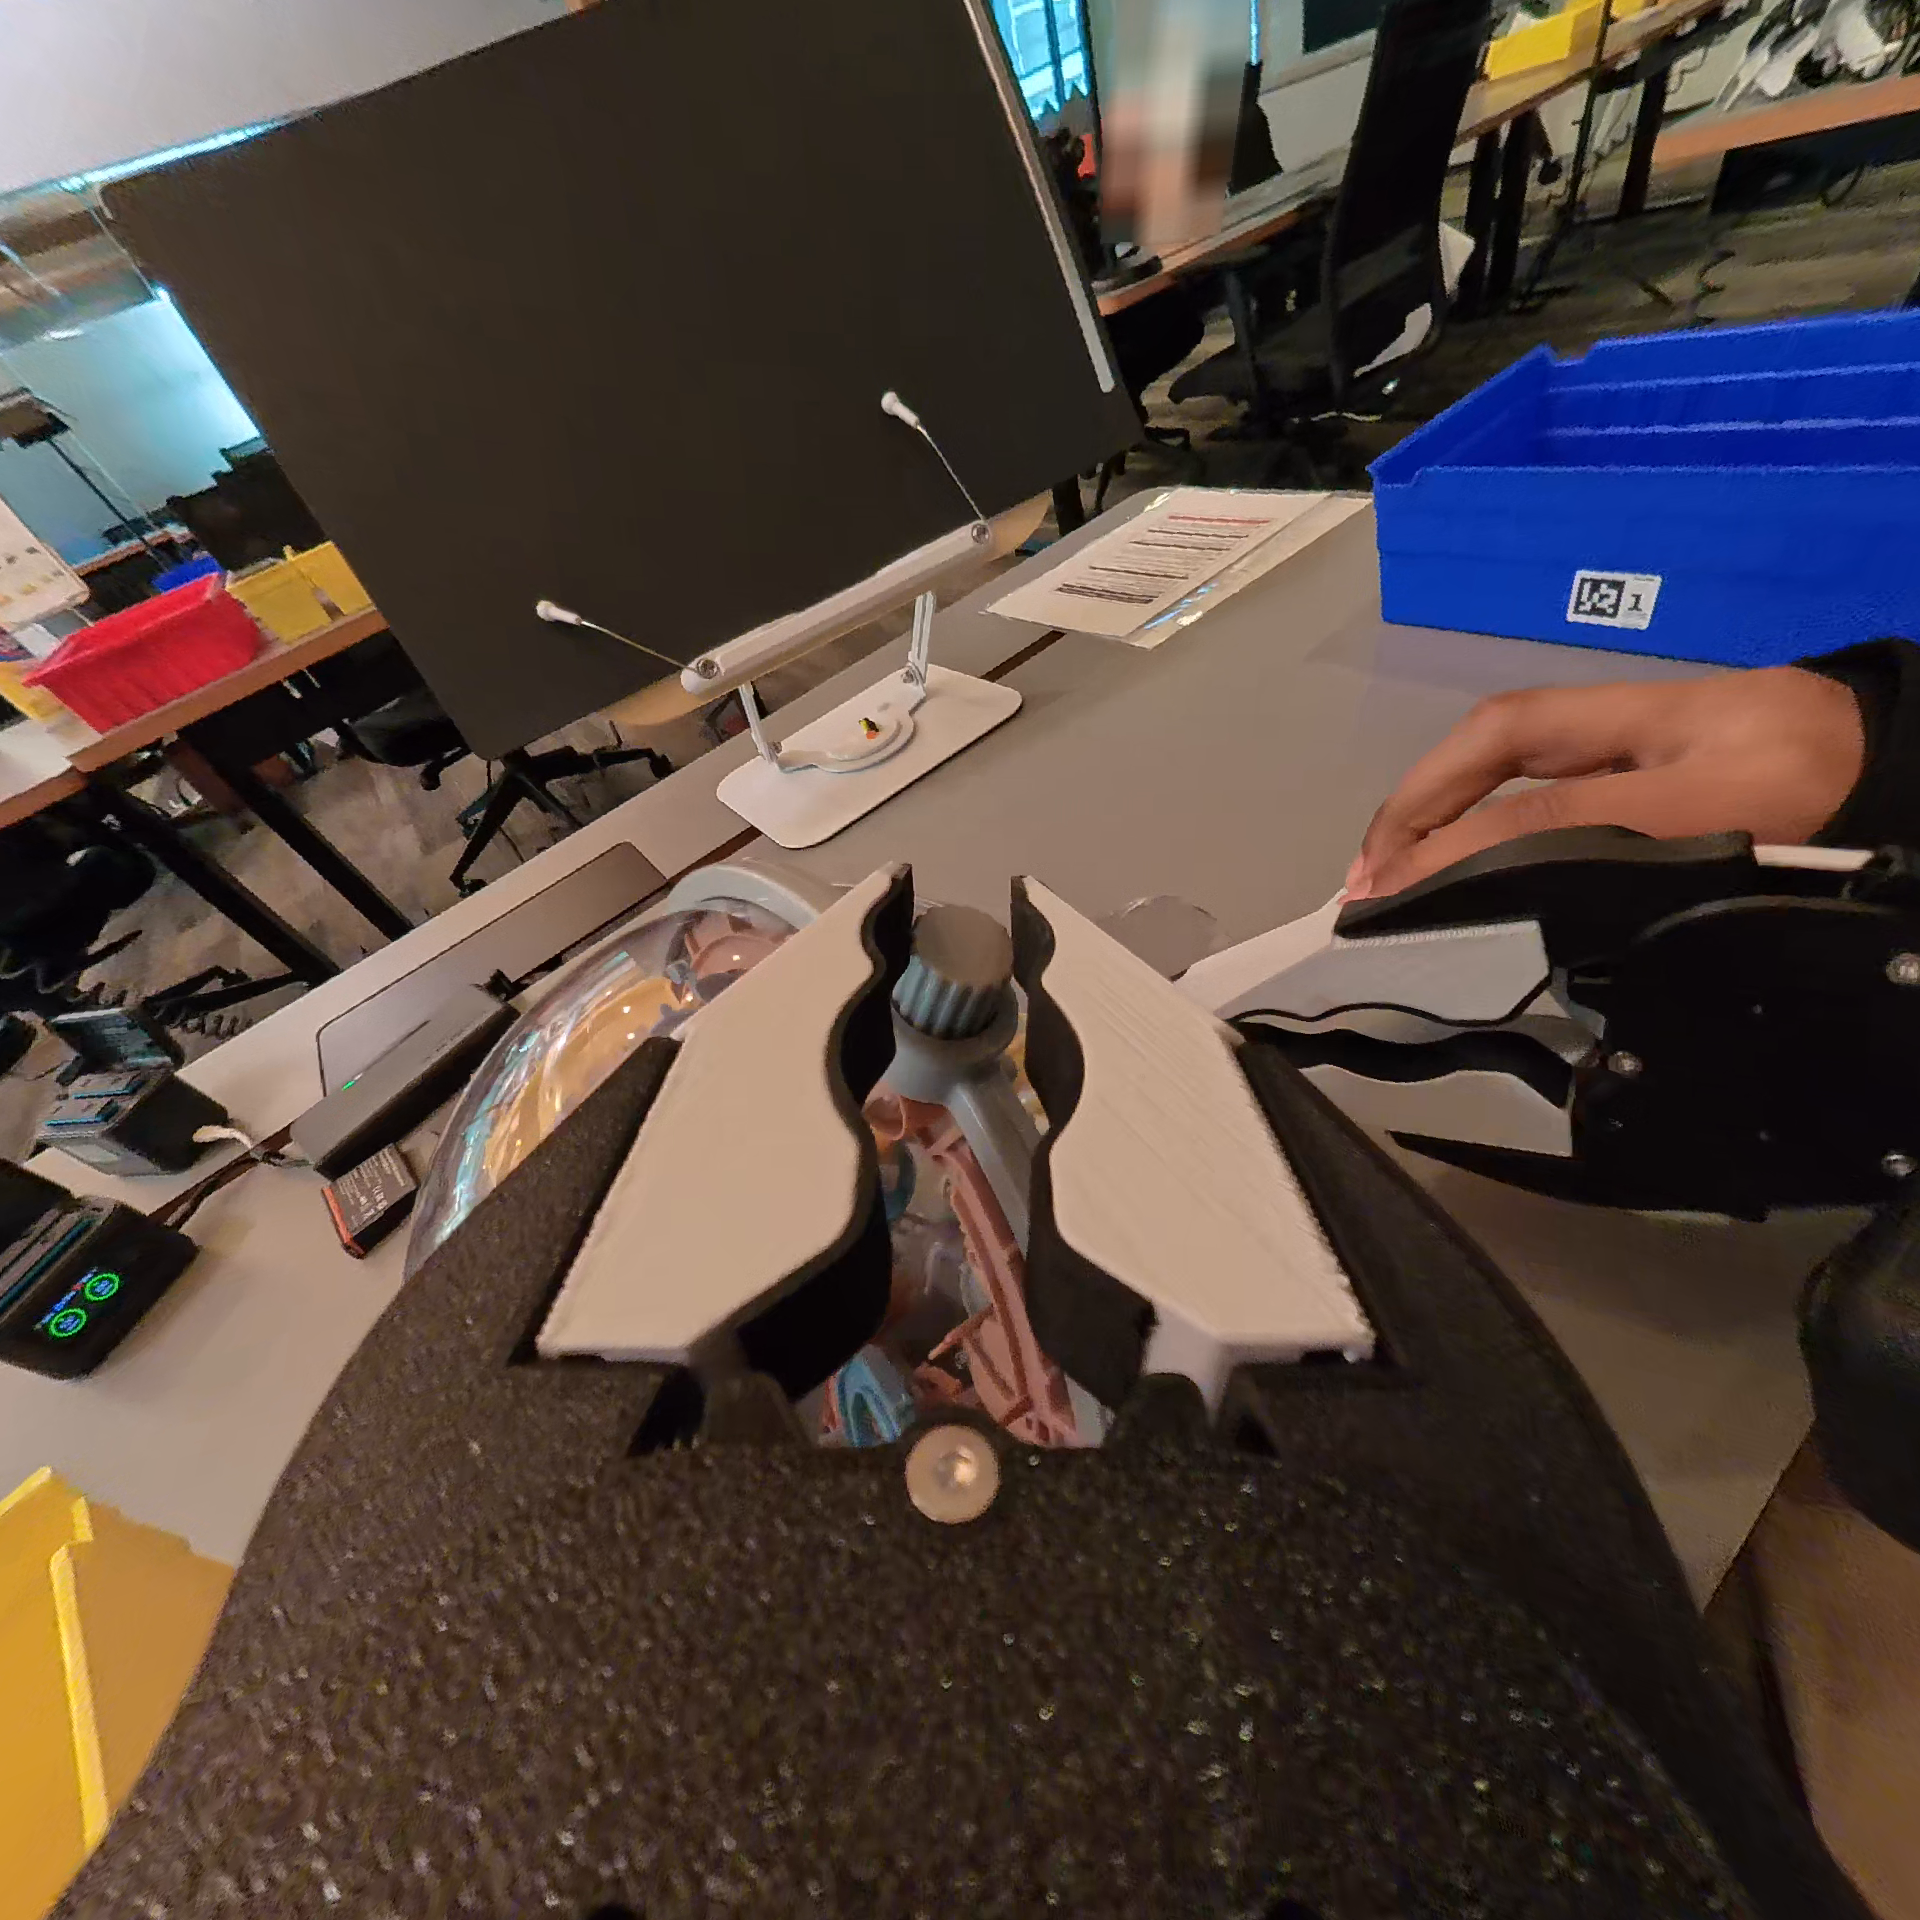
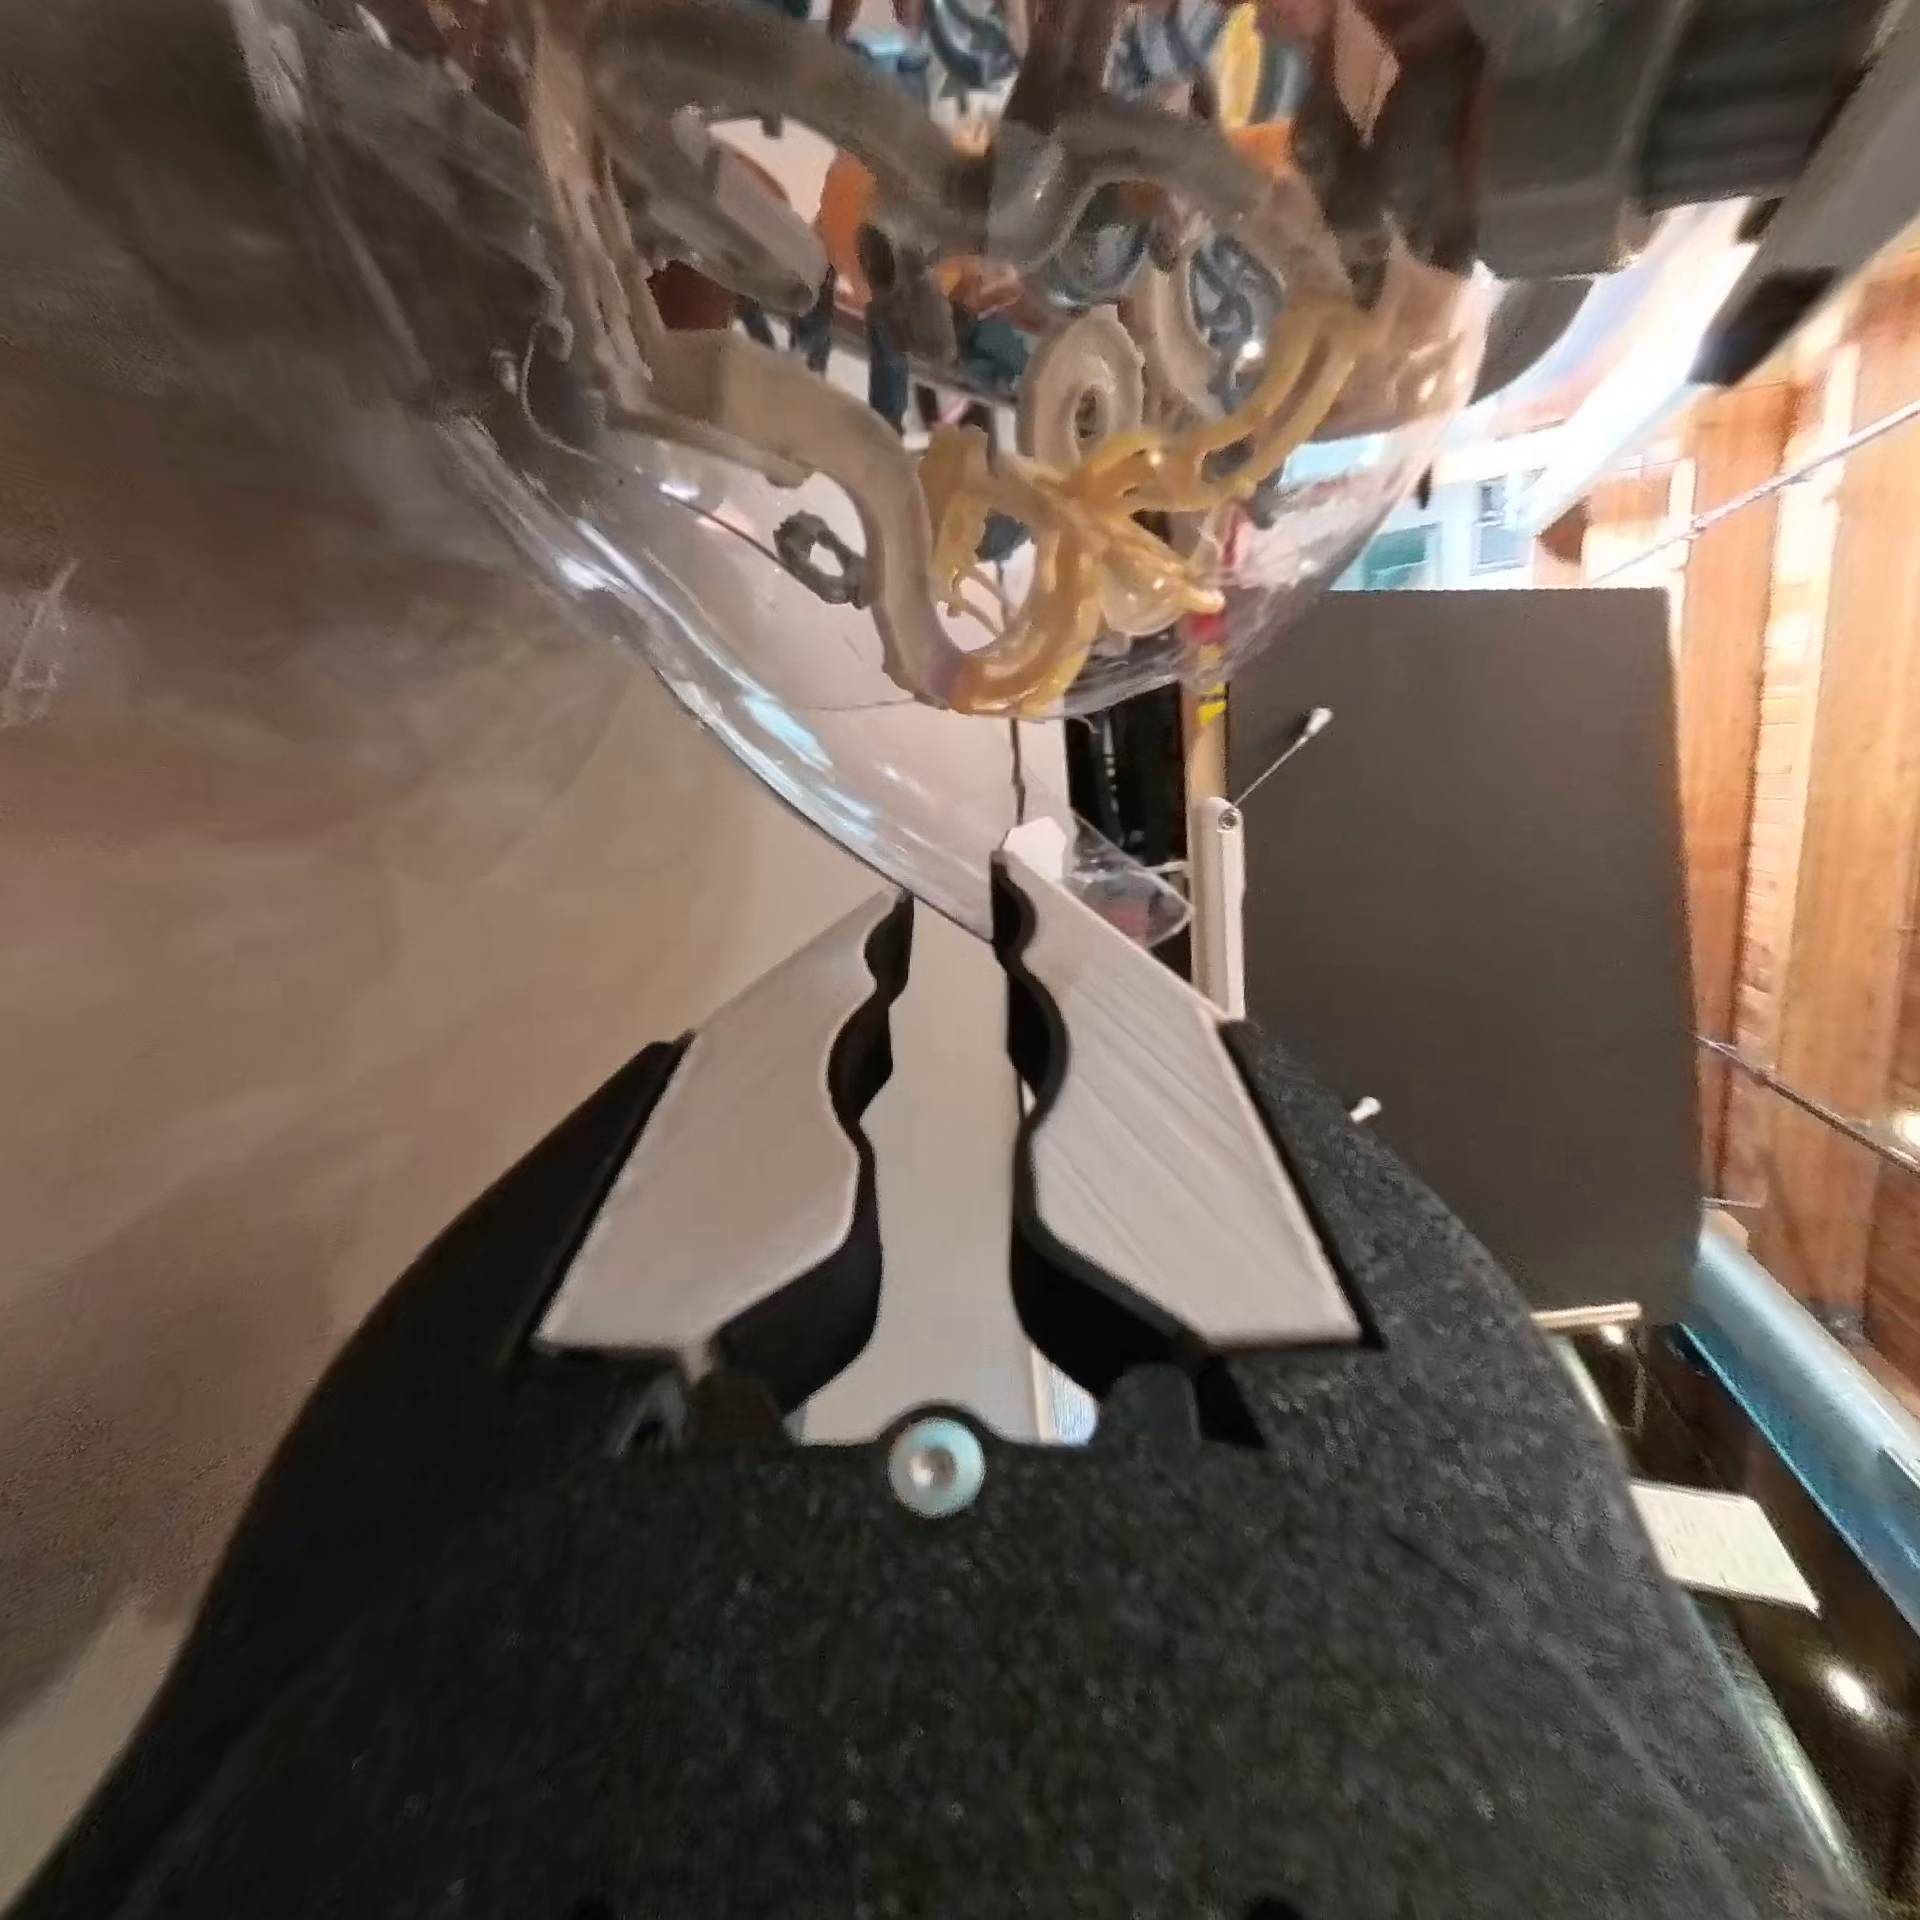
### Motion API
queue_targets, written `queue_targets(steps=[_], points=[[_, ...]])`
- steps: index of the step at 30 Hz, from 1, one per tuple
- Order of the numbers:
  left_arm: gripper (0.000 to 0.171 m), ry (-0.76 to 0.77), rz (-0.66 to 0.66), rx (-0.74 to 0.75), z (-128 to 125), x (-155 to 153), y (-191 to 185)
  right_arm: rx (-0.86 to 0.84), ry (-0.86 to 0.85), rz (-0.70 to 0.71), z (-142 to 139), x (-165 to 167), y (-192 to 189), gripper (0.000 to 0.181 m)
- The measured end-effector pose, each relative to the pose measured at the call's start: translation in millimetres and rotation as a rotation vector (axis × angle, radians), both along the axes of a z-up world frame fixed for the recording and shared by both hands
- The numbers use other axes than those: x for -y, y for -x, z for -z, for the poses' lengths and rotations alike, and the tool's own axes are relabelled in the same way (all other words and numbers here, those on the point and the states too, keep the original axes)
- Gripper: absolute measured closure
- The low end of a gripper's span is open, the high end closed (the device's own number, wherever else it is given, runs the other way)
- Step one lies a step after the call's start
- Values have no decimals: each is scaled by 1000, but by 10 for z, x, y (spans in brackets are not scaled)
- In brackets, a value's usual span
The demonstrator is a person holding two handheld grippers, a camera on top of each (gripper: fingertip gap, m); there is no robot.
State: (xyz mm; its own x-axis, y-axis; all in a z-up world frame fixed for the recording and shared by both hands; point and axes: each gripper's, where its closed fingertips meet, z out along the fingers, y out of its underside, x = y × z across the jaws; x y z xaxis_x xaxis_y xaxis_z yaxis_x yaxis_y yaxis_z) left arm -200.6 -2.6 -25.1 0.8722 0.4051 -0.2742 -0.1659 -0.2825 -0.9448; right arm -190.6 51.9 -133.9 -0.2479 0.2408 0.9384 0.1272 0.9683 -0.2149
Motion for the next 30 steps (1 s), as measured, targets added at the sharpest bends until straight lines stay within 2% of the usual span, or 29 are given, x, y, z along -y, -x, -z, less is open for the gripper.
queue_targets(steps=[2, 3, 4, 6, 8, 11, 16, 22, 30], points=[[157, -22, 7, 6, 5, 19, -13, -48, -5, -5, 20, 30, -27, 164], [171, -70, -18, -18, -60, 64, 27, -33, -6, -7, 88, 43, -44, 162], [171, -96, -15, -35, -96, 103, 50, -10, -12, 13, 171, 6, -44, 164], [171, -103, 21, 52, -80, 160, 70, 27, 4, 34, 318, -90, -28, 163], [171, -131, 28, 87, -77, 213, 101, 84, 94, 53, 444, -190, -20, 164], [171, -92, 7, 66, 12, 194, 131, 90, 197, 45, 432, -225, -14, 164], [171, -61, -10, 24, 60, 110, 104, 118, 237, 26, 456, -267, -46, 164], [171, -77, -40, 48, 68, 134, 156, 140, 351, 0, 360, -363, -121, 163], [171, -80, -68, 15, 72, 131, 180, 254, 774, -22, 329, -349, -133, 163]])
